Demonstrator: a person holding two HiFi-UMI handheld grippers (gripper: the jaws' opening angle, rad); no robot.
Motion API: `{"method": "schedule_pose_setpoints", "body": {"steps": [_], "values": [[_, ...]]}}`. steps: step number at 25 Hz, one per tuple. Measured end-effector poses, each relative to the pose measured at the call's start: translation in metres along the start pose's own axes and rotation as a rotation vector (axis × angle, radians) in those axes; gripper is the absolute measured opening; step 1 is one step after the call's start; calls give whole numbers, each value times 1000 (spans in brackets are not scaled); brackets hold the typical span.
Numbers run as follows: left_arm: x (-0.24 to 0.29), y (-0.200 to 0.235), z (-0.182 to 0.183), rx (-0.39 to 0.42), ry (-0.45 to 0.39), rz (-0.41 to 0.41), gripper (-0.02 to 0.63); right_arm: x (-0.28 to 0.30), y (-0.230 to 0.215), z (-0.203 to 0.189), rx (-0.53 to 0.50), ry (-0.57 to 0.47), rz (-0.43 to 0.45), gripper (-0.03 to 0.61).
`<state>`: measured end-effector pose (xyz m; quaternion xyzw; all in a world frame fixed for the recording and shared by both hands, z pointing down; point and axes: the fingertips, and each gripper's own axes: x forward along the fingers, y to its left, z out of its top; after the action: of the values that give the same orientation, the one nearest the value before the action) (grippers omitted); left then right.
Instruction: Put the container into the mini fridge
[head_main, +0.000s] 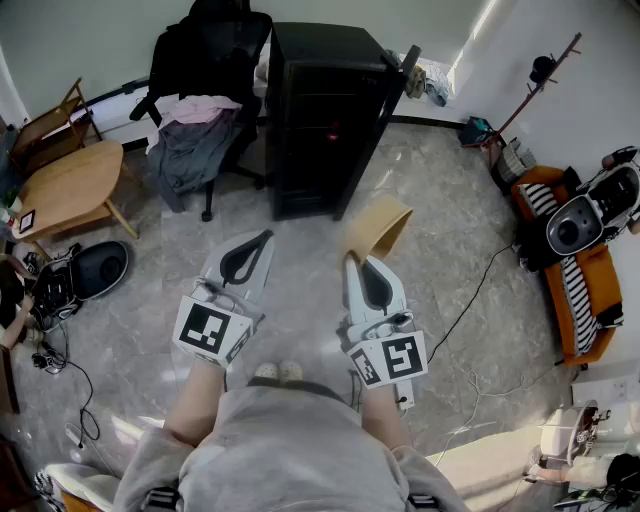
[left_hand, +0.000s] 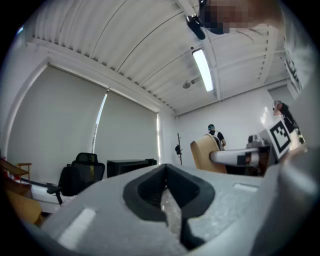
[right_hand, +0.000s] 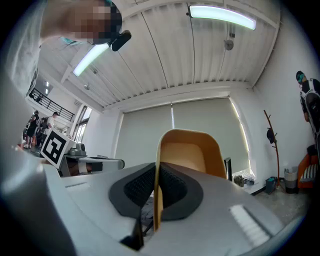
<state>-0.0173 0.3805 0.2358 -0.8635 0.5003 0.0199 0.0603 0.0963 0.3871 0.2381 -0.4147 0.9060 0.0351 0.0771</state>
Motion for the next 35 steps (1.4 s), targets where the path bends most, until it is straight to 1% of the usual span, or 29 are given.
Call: {"method": "schedule_pose_setpoints", "body": {"steps": [14,22,26,29,35], "values": [[-18,22,0,-1,-5,-16,0,11,27,-2,-16,12,-19,11],[-34,36,0,4,-35,-48,0,14,41,-17,-12,33,-53,12],[-37,42,-9,7,-36,-48,1,14,45,-25,-19,29,-64,12],[-31,43,-8,-1,-44,-52,1,19,41,-26,-17,32,-61,12],[-3,58,-12,-5,-41,-29,1,41,20,-28,-13,26,-39,12]]}}
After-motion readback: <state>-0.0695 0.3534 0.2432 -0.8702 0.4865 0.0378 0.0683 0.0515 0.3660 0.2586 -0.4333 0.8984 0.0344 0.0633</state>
